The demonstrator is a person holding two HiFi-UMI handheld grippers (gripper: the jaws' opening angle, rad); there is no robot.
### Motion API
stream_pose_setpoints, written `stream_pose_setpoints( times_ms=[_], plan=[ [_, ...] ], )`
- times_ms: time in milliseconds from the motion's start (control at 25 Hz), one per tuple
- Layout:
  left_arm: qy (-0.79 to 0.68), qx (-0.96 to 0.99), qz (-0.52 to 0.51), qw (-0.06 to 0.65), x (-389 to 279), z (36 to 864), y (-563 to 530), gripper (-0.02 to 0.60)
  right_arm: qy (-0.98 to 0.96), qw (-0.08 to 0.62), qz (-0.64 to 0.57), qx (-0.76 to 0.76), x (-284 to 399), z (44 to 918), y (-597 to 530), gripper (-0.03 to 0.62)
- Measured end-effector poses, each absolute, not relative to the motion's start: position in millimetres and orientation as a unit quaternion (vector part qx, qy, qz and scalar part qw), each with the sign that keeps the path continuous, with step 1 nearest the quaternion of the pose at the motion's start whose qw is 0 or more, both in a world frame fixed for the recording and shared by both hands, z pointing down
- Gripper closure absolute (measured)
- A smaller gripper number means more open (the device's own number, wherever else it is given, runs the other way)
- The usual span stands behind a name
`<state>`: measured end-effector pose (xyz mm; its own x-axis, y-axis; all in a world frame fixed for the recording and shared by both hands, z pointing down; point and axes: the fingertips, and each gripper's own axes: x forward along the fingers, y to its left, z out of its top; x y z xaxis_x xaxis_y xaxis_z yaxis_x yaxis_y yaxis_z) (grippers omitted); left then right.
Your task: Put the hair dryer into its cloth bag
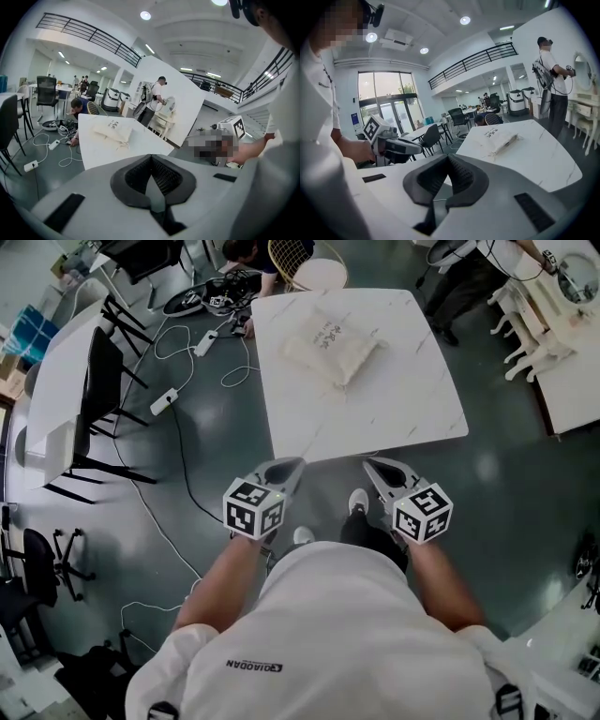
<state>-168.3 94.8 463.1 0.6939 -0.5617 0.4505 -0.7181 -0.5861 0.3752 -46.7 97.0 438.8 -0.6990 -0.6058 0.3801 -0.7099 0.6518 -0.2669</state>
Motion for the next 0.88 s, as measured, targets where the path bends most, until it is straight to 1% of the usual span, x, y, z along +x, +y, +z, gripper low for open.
stream_pose_setpoints(
  times_ms=[320,600,880],
  plan=[
    [-0.368,0.882,0.154,0.249,-134,450,112,0.554,-0.903,0.144,0.188,0.358,-20,432,102,0.573],
    [-0.372,0.881,0.156,0.248,-89,445,110,0.554,-0.909,0.139,0.182,0.349,18,426,96,0.573],
    [-0.388,0.873,0.153,0.254,-62,443,108,0.554,-0.904,0.144,0.196,0.353,53,440,104,0.573]
  ],
)
